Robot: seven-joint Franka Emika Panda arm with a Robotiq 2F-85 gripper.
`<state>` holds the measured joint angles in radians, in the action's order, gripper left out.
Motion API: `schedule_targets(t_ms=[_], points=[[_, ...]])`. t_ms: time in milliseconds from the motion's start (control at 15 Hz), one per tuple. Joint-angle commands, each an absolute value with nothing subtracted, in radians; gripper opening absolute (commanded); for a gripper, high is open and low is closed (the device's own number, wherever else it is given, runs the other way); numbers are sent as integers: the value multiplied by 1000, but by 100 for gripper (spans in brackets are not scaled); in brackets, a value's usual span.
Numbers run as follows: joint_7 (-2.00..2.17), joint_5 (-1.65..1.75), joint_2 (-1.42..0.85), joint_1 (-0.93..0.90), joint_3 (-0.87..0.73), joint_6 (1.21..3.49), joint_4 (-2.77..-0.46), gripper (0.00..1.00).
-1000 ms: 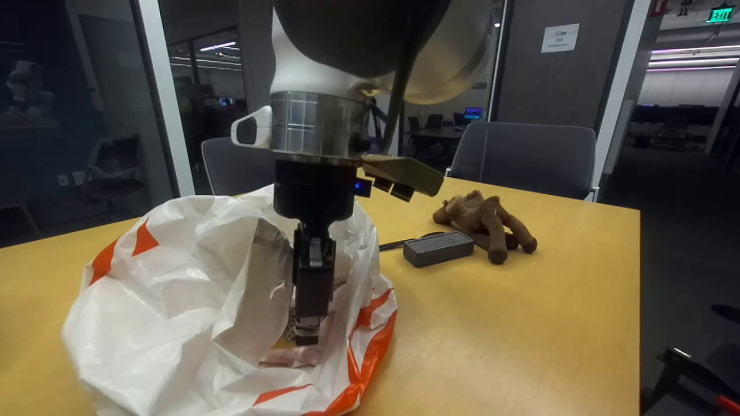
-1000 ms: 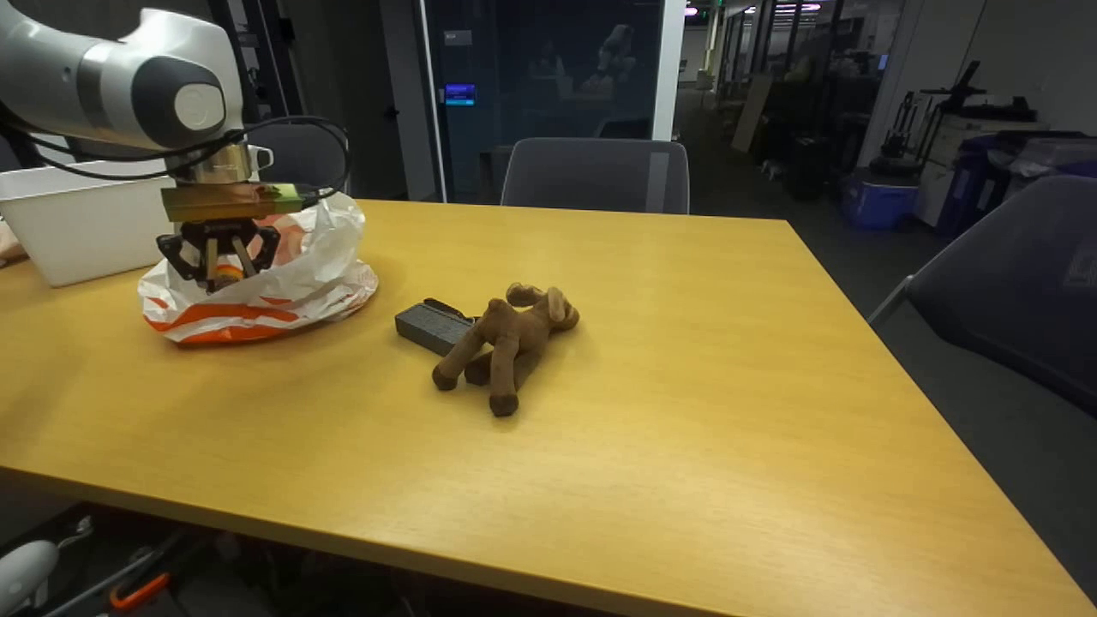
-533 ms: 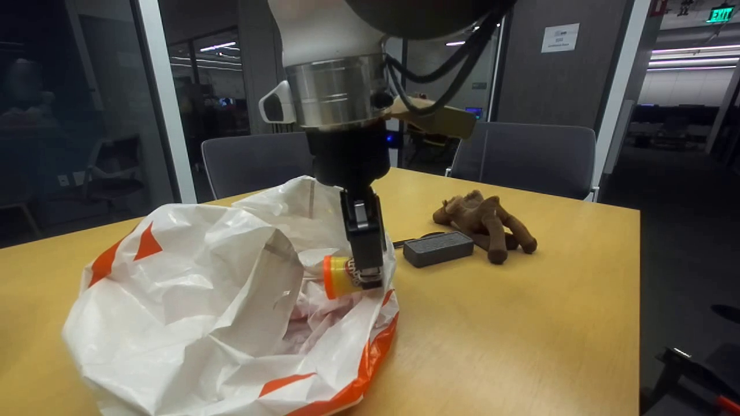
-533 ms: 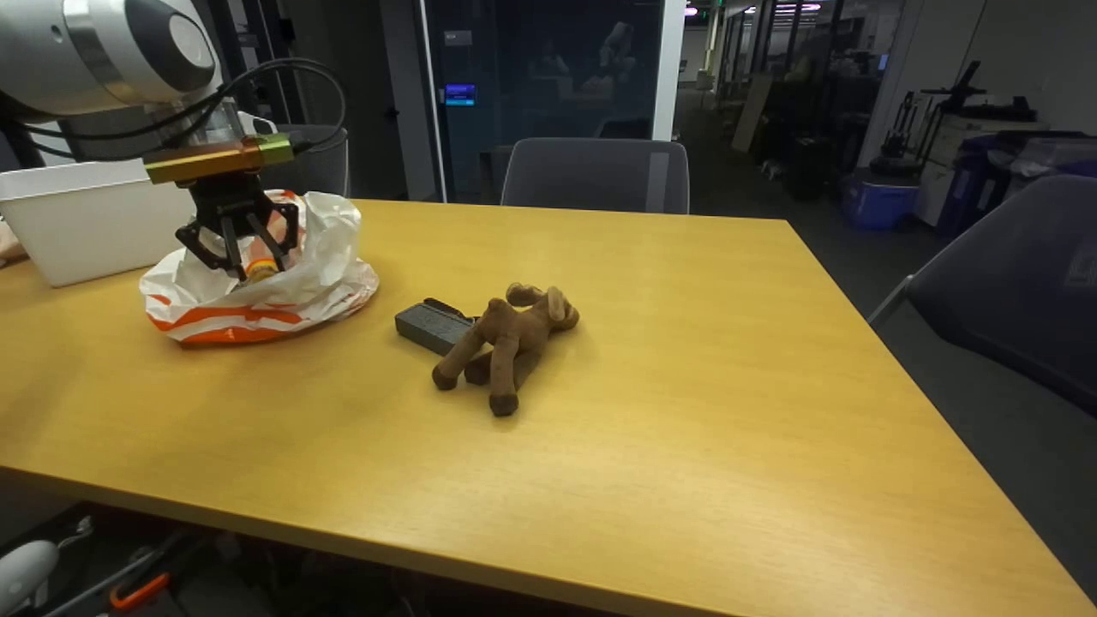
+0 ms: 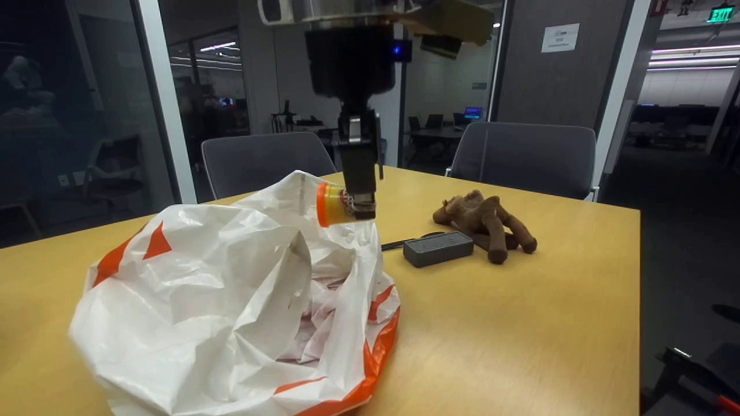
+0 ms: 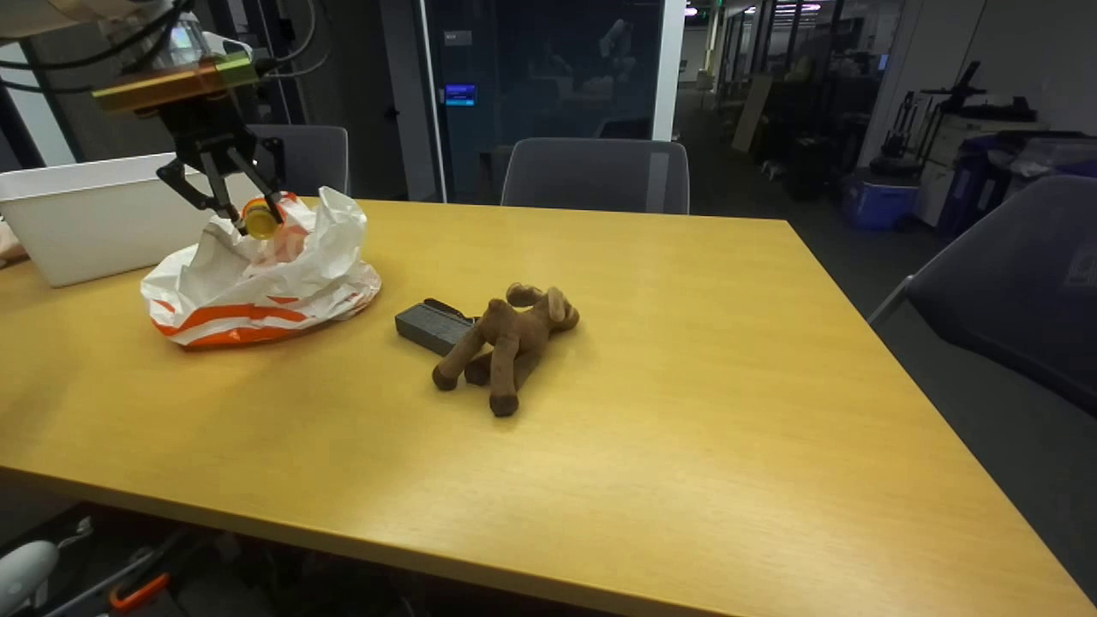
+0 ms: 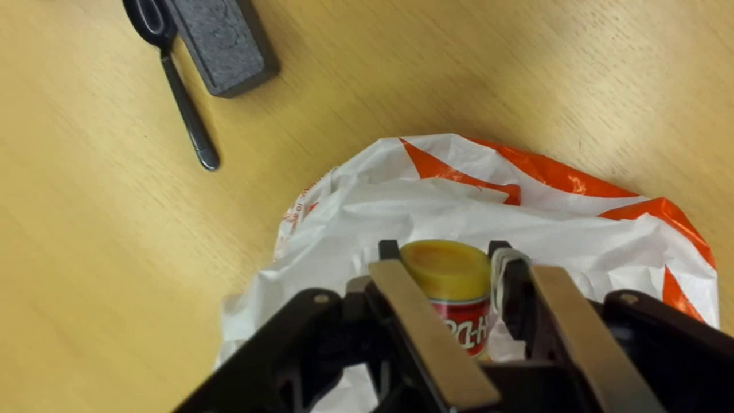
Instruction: Remove the toy moose and yellow container from the plastic bag and put them on the table
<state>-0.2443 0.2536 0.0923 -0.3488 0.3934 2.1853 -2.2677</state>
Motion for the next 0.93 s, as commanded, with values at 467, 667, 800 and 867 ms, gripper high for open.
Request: schedule_targets(t_ms=[467, 667, 800, 867], points=[[16, 348, 332, -207, 244, 2170, -2419, 23], [-1, 320, 307, -169, 189, 2197, -2465, 23], [-34, 303, 277, -159, 160, 2249, -2494, 23], [-44, 294, 264, -156, 150, 2273, -2510, 23]])
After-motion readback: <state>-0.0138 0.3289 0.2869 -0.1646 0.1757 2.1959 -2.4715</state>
